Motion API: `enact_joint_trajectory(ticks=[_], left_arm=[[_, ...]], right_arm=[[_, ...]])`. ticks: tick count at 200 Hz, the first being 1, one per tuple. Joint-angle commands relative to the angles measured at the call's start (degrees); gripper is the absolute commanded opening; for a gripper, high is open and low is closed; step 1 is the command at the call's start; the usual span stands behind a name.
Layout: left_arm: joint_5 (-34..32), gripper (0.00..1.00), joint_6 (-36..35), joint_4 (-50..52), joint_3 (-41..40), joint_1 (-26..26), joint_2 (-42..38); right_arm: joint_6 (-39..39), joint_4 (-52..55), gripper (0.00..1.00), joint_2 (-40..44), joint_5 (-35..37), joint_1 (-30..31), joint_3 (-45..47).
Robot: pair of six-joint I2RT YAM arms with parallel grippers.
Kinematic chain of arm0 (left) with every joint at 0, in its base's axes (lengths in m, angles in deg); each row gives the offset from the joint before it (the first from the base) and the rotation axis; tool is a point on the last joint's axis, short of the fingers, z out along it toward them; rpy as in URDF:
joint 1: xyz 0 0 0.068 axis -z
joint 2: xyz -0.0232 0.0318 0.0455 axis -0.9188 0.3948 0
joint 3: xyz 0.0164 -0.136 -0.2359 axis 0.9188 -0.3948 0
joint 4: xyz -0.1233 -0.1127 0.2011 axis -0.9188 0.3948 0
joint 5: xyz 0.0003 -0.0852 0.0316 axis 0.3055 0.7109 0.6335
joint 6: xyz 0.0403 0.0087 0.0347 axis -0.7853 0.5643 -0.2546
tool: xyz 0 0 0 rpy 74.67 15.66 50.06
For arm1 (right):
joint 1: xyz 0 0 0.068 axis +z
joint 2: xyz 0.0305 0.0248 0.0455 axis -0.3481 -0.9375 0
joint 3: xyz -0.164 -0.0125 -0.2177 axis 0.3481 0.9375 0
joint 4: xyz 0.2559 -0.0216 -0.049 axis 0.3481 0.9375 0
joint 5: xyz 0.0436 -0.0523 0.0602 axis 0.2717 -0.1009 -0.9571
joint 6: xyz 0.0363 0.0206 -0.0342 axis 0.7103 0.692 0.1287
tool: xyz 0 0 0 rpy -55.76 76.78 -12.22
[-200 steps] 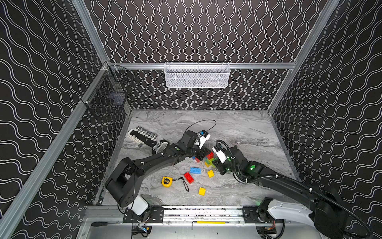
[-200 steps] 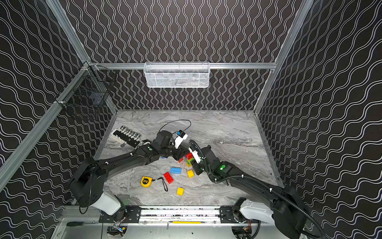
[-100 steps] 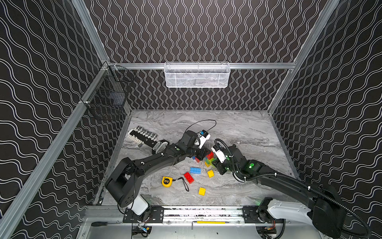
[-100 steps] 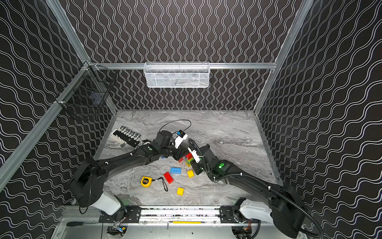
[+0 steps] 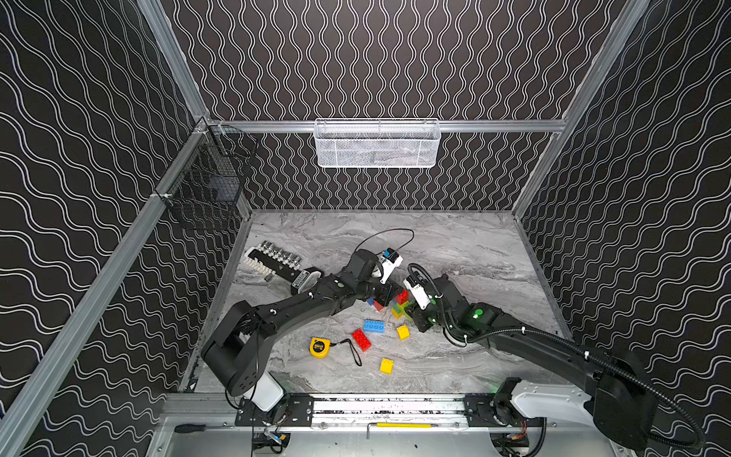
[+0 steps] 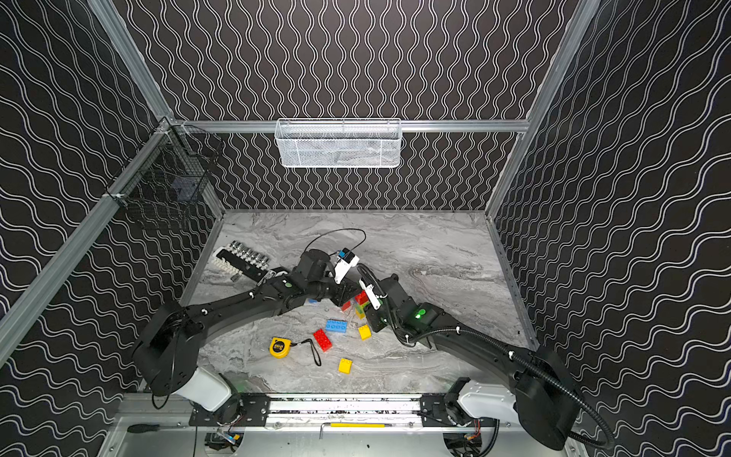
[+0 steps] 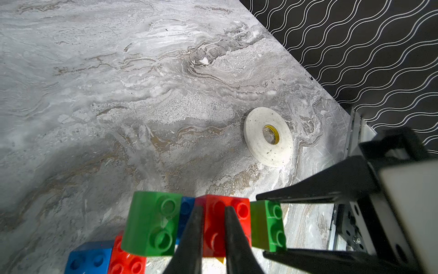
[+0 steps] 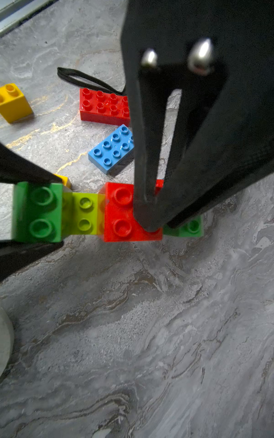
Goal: Assemble a fork with lego
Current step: Assemble the lego brick with the lego brick.
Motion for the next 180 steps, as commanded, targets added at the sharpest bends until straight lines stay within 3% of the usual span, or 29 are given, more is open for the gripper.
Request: enact_joint_trajectory(ticks=[1,180], left_arm=[[-1.49,0.17,-0.66,10.01,-0.46,0.14,0.74],[-1.45,0.17,-0.49,10.34,-0.19,0.19,1.13]], right_arm=[[0.25,3.97,0.00,-0.51,1.05,0.11,0.07],[-1.24,4.70,0.00,-1.52,1.27,0.12,0.85]])
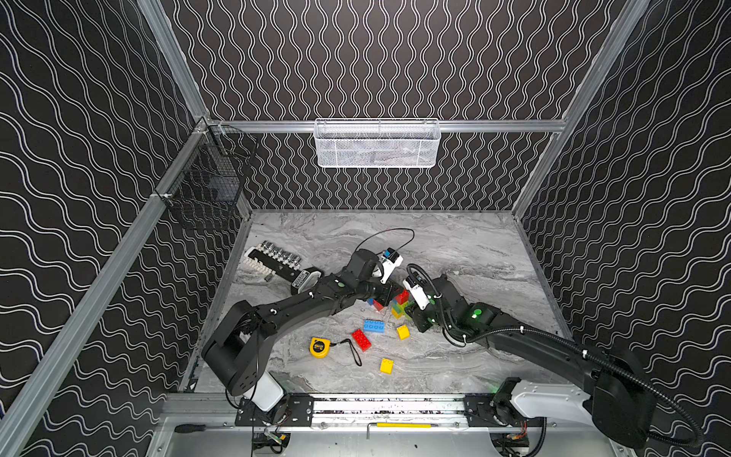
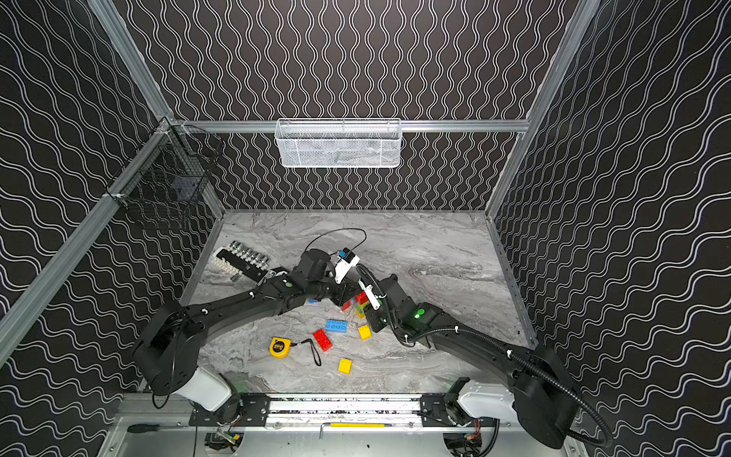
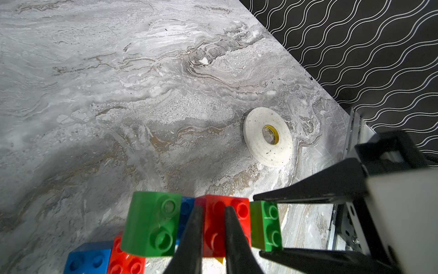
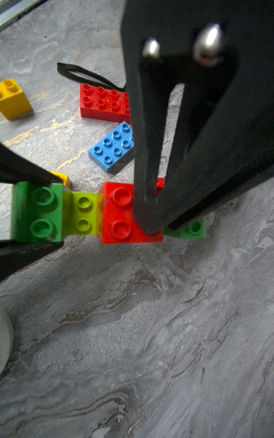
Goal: Assemble a fork with lego
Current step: Assemble the lego brick with the lego brick.
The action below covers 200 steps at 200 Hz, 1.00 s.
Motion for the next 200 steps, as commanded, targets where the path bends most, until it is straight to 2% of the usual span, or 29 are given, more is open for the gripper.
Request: enact_joint_trajectory(ticks=[1,99,116,126,135,147,156,167,181,200], left_arm=[[-1.48,0.17,-0.51,10.12,-0.43,0.12,0.97],[-1.57,0.16,-0.53,9.95,-0.91,0.10,0.57],[-1.57,0.16,-0.42,9.78,-1.09,0.11,0.55],[-1.51,0.16,-0.34,9.64,-1.18,0.12,0.56],[-1.49,0.16,-0.34,9.59,-1.27,0.14,0.54],[-1.33,0.16,-0.33,9.51,-1.18,0.10,0.56],[-1.31,0.16,-0.34,9.53,-1.01,0.10,0.64],[-1.24,0.16,-0.49,9.66,-0.92,0.10,0.58],[-1.14,0.16,-0.51,9.59,-0.91,0.10,0.47],[-0.25,0.16,-0.04,9.09,-0.58,0.10,0.17]], right_arm=[[-0.78,4.79,0.00,-0.85,0.77,0.04,0.73],[-0.61,3.82,0.00,-0.98,0.32,0.04,0.65],[-0.36,1.64,0.20,0.01,-0.29,0.04,0.23],[-0.18,0.02,0.38,0.83,0.00,-0.01,-0.09],[-0.08,-1.29,0.58,1.63,0.56,-0.05,-0.53],[-0.08,-3.22,0.74,2.95,1.13,-0.14,-0.76],[0.00,-5.03,0.79,4.23,1.60,-0.14,-0.55],[0.54,-7.78,0.81,6.04,2.48,-0.23,0.59],[2.02,-11.89,0.80,8.47,3.73,-0.84,2.76],[3.89,-14.28,0.75,9.67,1.79,-2.98,3.94]])
